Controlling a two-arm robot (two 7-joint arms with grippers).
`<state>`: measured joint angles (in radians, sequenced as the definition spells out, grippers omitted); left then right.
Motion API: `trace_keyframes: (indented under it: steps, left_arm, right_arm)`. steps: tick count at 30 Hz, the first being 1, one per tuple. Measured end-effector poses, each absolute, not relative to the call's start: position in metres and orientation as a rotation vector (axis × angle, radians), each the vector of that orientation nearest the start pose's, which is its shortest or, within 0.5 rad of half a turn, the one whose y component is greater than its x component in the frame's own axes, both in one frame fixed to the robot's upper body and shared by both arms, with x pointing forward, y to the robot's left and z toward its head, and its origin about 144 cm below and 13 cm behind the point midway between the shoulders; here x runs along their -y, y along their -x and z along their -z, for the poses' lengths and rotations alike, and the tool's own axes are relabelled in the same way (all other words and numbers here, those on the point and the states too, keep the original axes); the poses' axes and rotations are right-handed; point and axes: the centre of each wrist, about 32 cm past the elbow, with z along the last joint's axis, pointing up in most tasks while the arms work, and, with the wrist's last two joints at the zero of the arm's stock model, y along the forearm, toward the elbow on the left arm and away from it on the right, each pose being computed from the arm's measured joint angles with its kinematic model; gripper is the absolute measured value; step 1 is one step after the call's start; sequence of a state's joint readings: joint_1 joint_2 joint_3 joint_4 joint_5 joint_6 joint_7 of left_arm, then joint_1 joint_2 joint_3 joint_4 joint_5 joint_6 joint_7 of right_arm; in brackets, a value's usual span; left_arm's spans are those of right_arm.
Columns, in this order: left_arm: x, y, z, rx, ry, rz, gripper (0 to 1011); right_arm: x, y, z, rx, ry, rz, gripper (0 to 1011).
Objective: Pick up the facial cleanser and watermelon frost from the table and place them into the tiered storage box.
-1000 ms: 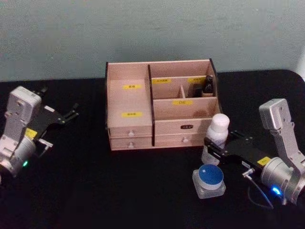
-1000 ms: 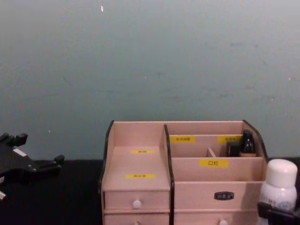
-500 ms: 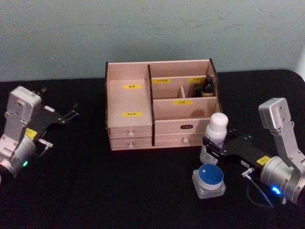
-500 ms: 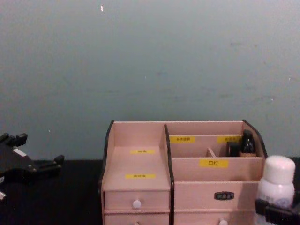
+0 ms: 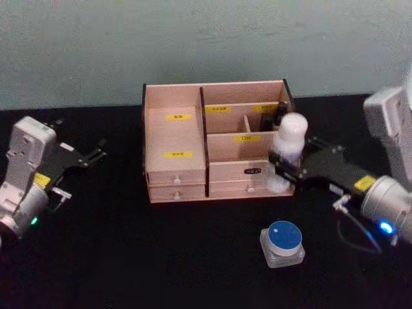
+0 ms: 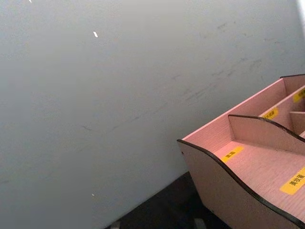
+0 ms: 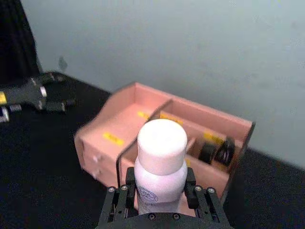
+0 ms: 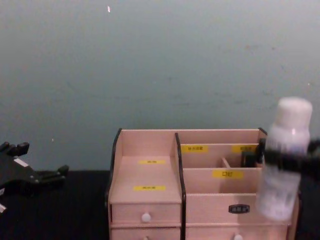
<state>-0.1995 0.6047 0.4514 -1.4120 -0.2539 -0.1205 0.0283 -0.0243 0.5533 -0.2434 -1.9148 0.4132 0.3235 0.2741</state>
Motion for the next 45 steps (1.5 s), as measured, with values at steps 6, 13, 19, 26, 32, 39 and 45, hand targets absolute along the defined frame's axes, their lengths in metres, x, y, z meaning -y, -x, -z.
trace_keyframes:
  steps: [6, 13, 19, 26, 32, 39, 45]
  left_arm:
    - [-0.310, -0.489, -1.140, 0.285, -0.304, -1.248, 1001]
    - [-0.310, -0.489, -1.140, 0.285, -0.304, -1.248, 1001]
    - [-0.310, -0.489, -1.140, 0.285, -0.304, -1.248, 1001]
    - [-0.310, -0.489, -1.140, 0.285, -0.304, -1.248, 1001]
    - [-0.310, -0.489, -1.140, 0.285, -0.304, -1.248, 1001]
    - [-0.310, -0.489, -1.140, 0.285, -0.305, -1.248, 1001]
    - [-0.310, -0.489, -1.140, 0.285, -0.305, -1.248, 1001]
  right_arm:
    - [0.264, -0.443, -1.257, 0.029, 0.178, 0.914, 601]
    - [0.259, -0.469, -1.268, 0.046, 0.167, 0.897, 601]
    - [0.249, -0.494, -1.267, 0.046, 0.161, 0.892, 601]
    - [0.241, -0.515, -1.261, 0.021, 0.154, 0.890, 601]
    - [0.235, -0.533, -1.255, -0.011, 0.162, 0.880, 601]
    - [0.232, -0.546, -1.252, -0.033, 0.177, 0.879, 602]
    - [0.230, -0.553, -1.249, -0.041, 0.188, 0.880, 601]
